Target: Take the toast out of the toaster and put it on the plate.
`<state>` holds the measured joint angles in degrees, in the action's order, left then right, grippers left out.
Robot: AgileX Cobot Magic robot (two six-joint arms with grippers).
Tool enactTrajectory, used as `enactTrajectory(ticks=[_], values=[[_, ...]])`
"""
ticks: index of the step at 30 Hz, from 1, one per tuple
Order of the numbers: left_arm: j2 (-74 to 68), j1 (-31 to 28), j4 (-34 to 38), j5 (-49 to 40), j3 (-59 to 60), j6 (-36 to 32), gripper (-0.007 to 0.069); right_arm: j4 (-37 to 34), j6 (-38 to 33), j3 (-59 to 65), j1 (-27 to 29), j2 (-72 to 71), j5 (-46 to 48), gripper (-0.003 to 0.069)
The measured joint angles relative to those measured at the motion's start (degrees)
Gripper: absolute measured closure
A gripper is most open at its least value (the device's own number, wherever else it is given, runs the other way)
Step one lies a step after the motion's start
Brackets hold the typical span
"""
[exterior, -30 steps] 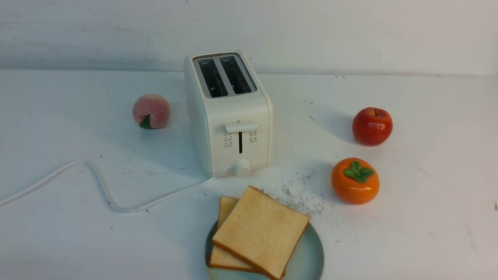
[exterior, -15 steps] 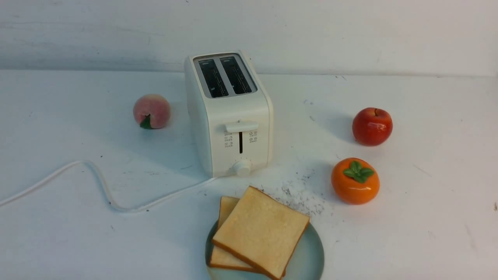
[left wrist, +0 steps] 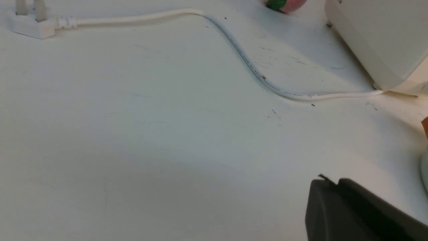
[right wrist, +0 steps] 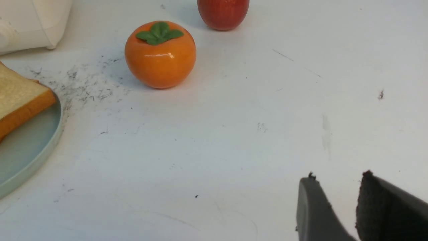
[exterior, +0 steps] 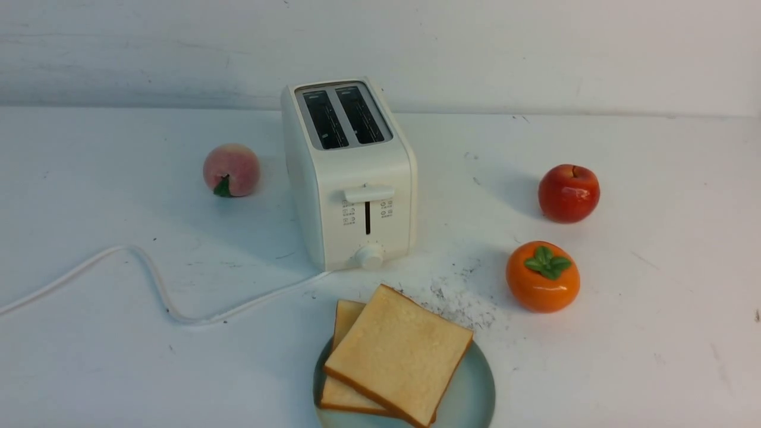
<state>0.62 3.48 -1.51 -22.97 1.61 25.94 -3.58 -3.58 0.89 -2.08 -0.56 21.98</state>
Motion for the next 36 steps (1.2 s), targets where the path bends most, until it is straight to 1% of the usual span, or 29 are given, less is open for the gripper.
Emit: enactTrajectory(ticks=[36], values=[[0.0,0.0,-0.1,0.3,0.0,0.2,0.0568,0.0,0.0,0.0,0.0,0.0,0.0,0.042]])
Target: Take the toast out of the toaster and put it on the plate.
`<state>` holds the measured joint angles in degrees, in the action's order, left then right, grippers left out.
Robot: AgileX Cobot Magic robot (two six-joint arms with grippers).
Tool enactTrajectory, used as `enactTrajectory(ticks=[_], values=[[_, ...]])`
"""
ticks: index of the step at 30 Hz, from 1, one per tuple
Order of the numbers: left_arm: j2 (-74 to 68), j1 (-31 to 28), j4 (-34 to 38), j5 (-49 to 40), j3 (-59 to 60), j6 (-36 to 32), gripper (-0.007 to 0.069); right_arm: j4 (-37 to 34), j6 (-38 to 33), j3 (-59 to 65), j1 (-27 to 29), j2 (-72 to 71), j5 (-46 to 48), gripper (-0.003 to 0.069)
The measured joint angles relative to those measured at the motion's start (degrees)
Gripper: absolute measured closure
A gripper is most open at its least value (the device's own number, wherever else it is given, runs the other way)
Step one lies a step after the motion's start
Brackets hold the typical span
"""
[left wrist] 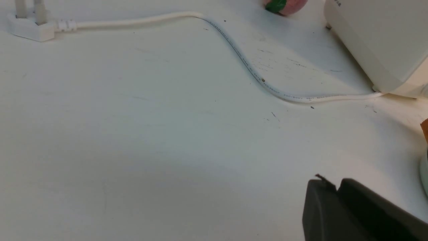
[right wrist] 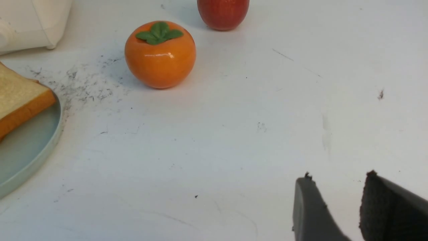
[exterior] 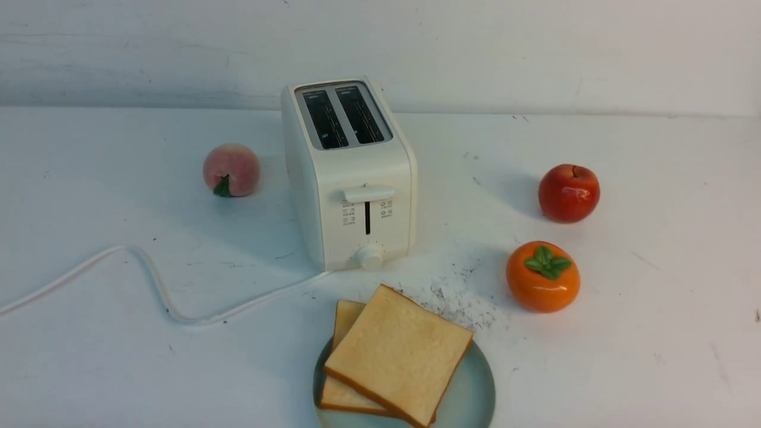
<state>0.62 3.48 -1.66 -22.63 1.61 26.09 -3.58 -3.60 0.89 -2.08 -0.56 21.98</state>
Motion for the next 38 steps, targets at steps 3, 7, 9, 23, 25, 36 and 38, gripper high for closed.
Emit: enactTrajectory(ticks=[3,7,9,23,25,36,38], values=[[0.0,0.0,0.0,0.0,0.0,0.0,0.0566,0.0,0.0,0.0,0.0,0.0,0.0,0.042],[0.0,0.0,0.0,0.0,0.0,0.0,0.0563,0.0,0.0,0.0,0.0,0.0,0.0,0.042],[0.0,0.0,0.0,0.0,0.0,0.0,0.0561,0.0,0.0,0.0,0.0,0.0,0.0,0.042],[0.0,0.0,0.0,0.0,0.0,0.0,0.0553,0.0,0.0,0.0,0.0,0.0,0.0,0.0419],[0.0,0.0,0.0,0.0,0.0,0.0,0.0552,0.0,0.0,0.0,0.0,0.0,0.0,0.0419],[0.0,0.0,0.0,0.0,0.0,0.0,0.0548,0.0,0.0,0.0,0.0,0.0,0.0,0.0419],[0.0,0.0,0.0,0.0,0.0,0.0,0.0545,0.0,0.0,0.0,0.0,0.0,0.0,0.0419]])
